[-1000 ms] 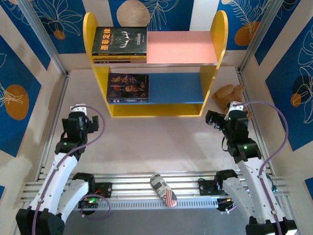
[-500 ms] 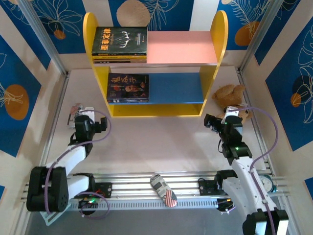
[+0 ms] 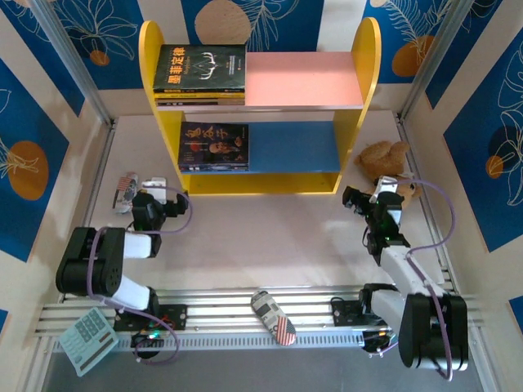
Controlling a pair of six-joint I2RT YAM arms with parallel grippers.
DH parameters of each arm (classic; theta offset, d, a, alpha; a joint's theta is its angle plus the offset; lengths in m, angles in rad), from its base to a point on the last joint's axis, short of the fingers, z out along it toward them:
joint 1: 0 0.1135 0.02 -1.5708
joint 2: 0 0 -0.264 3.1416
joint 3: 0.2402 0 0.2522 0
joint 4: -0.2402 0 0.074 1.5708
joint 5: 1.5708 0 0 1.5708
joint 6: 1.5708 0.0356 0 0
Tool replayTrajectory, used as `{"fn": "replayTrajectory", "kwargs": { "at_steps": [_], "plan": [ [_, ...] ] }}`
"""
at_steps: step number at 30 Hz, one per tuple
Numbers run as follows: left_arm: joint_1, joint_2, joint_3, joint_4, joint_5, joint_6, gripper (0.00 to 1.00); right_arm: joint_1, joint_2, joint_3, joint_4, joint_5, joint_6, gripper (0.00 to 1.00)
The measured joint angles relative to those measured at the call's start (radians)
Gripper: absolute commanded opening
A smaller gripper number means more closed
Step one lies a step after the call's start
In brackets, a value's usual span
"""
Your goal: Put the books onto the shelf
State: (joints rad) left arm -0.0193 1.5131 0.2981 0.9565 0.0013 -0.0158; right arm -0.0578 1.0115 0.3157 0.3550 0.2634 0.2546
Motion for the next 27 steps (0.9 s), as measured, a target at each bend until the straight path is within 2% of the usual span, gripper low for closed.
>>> {"fn": "replayTrajectory", "kwargs": {
  "at_steps": [5,17,23,27],
  "plan": [
    [0.000,0.051,0.002,0.048,0.036,0.008,1.00,-0.002,0.131,0.001,0.118,-0.064,-0.018,0.99],
    [-0.001,0.051,0.053,0.000,0.047,0.026,1.00,0.000,0.325,0.003,0.365,-0.166,-0.065,0.99],
    [-0.003,0.051,0.053,0.000,0.047,0.026,1.00,0.040,0.477,0.006,0.498,-0.203,-0.117,0.99],
    [-0.003,0.051,0.053,0.000,0.047,0.026,1.00,0.058,0.515,0.045,0.461,-0.227,-0.145,0.99]
  ]
}}
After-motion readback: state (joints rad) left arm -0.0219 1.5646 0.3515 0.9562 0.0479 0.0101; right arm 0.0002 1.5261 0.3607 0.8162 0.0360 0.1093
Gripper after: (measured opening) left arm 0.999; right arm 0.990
